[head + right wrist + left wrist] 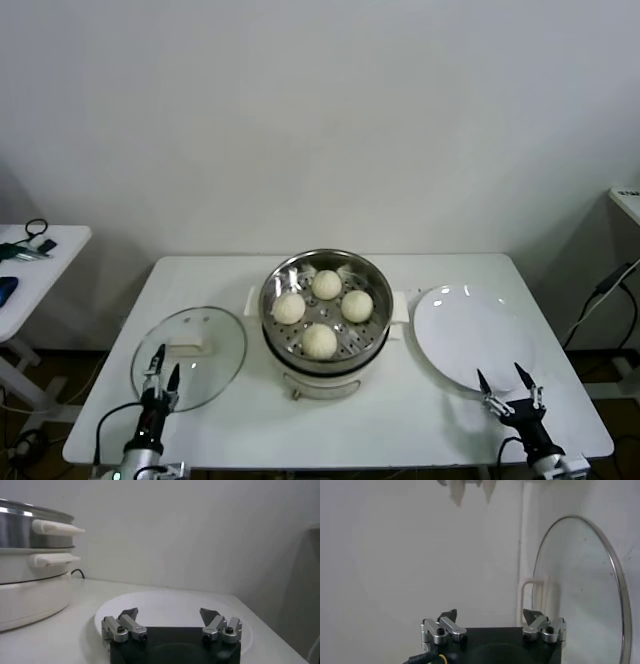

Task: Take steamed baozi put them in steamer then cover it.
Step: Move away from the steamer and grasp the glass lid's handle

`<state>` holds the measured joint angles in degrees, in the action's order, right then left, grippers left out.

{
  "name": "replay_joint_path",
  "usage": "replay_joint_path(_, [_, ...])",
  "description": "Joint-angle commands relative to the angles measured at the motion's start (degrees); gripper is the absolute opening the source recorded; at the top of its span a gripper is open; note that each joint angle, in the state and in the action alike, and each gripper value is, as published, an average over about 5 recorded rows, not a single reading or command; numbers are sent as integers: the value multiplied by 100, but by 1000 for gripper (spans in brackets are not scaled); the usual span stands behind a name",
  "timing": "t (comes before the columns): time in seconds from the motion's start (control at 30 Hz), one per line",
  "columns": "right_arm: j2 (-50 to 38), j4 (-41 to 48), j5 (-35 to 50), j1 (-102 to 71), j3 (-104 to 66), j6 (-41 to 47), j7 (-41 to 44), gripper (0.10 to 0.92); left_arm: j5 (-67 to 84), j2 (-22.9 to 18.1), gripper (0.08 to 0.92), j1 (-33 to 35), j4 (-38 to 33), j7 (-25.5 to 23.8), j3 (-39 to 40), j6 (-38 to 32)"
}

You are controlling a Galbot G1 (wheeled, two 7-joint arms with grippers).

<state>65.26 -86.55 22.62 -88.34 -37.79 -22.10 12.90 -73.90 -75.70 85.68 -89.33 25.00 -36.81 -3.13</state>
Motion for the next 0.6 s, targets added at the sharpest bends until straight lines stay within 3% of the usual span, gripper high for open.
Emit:
replay_joint_path(0.03, [124, -18, -54, -92, -41, -75, -8, 823, -533, 35, 823, -397, 609, 192, 19, -1])
replay_joint_path(0.6, [191, -168, -60, -207, -200, -55, -8, 823, -876, 62, 823, -1434, 1455, 166, 159, 88])
